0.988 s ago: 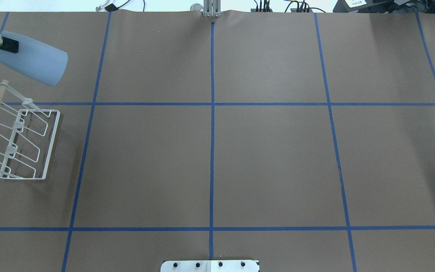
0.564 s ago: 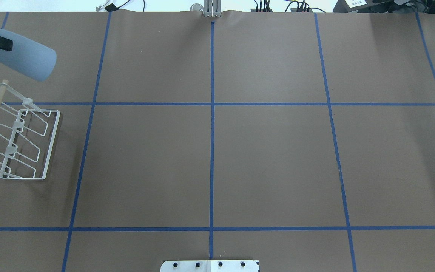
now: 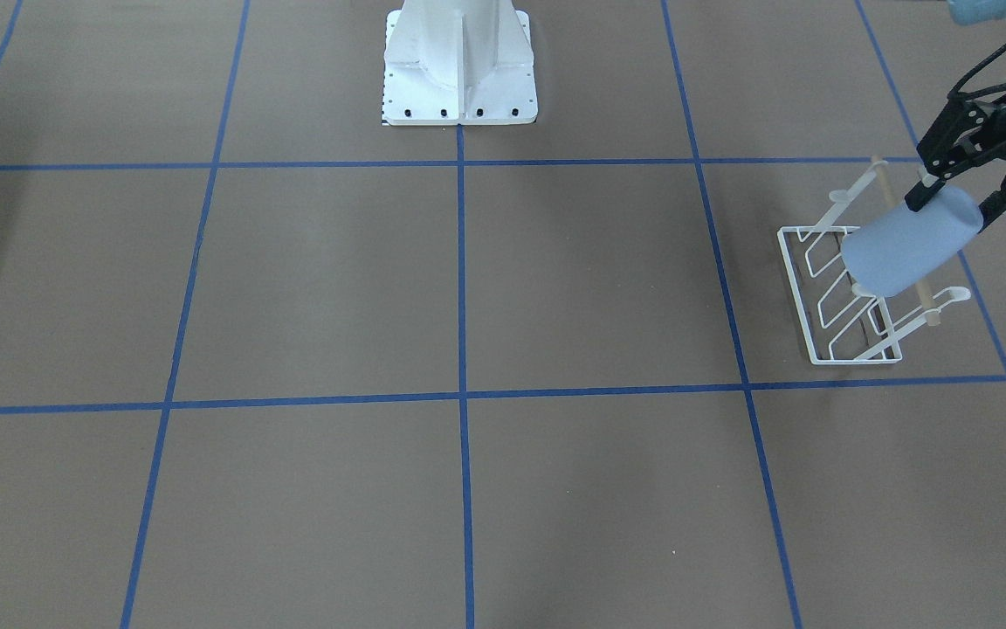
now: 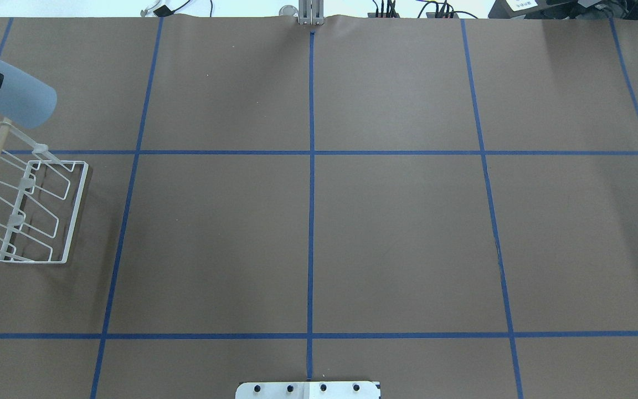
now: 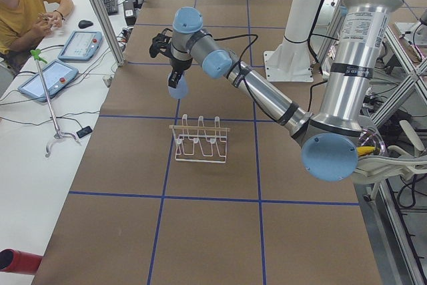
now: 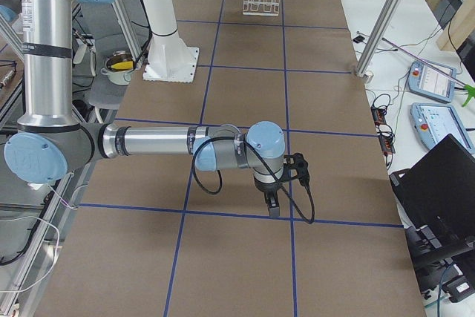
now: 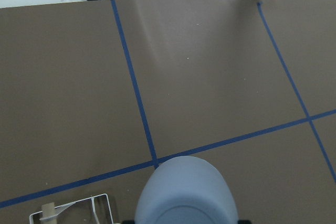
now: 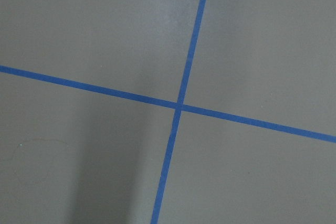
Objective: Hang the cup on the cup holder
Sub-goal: 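Lower the cup with the left gripper onto a rack peg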
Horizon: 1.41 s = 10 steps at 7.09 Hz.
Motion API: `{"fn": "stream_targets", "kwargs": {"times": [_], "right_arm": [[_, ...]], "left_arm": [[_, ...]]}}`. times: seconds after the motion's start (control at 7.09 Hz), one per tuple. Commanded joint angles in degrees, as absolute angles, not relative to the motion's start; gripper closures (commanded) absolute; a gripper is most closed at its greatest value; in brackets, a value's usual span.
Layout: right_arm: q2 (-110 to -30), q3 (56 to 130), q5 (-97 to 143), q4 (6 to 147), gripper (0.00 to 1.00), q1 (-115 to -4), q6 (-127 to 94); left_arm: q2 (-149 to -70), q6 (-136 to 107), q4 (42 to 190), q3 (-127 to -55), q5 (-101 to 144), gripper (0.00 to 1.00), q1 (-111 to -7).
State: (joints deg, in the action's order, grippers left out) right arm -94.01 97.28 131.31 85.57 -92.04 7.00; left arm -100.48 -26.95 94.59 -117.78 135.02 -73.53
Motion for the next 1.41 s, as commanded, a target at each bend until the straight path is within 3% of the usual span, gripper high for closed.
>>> {"fn": "stream_targets", "kwargs": {"times": [0.0, 1.27], "right_arm": [[-94.0, 97.1, 130.7, 85.5, 0.00, -92.0, 7.0], [-94.1, 97.0, 131.3, 85.1, 0.00, -92.0, 6.7]], "left_arm": [[-101.0, -25.2, 82.1, -122.8, 125.9, 1.00, -68.8], [-101.1, -24.7, 80.2, -119.3, 120.5, 1.00, -63.9]]}}
